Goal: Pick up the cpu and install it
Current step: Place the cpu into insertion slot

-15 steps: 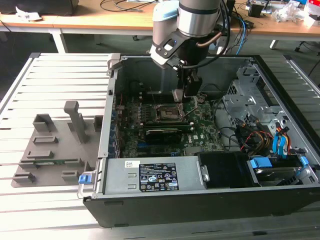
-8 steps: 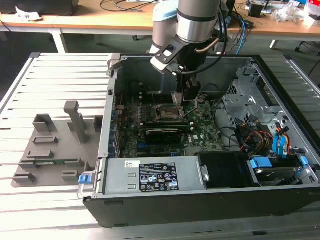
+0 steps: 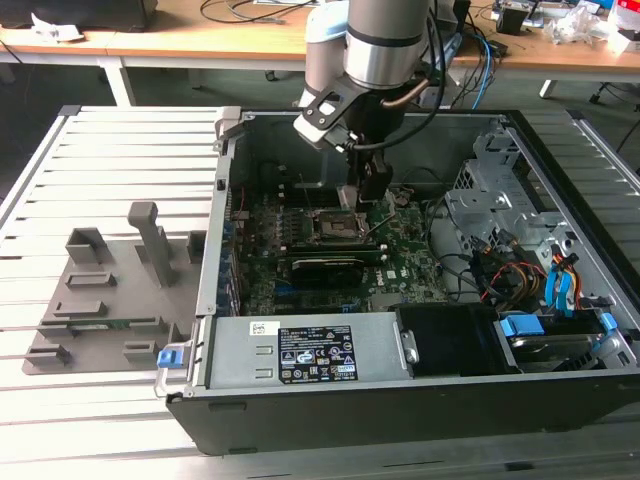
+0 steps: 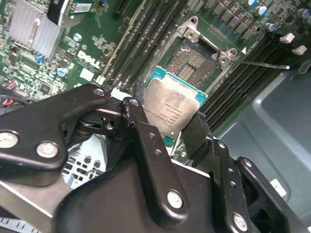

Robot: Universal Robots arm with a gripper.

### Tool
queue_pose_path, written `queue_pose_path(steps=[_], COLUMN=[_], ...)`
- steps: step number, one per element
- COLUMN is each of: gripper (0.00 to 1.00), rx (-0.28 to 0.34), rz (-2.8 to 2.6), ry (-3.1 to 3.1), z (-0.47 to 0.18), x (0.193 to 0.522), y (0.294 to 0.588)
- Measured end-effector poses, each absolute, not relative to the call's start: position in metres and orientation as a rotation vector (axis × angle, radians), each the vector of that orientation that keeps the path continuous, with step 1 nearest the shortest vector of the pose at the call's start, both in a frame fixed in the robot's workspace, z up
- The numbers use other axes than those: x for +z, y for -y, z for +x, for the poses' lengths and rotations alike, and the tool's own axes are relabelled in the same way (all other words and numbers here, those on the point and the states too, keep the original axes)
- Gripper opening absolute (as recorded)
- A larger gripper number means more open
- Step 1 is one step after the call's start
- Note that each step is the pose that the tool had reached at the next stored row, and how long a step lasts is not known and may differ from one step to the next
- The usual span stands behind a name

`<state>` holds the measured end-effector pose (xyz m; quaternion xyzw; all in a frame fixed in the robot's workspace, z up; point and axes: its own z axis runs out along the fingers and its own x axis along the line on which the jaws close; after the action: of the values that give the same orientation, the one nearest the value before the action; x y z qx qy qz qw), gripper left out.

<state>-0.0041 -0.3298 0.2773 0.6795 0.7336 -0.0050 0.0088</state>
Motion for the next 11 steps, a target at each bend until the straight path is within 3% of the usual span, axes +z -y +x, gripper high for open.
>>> queue_pose_path(steps=[11], gripper=[0.55], rx=[-0.016], rz=[2.123], ry=[-2.292], z=[-0.008], x=[0.267], y=[0.316])
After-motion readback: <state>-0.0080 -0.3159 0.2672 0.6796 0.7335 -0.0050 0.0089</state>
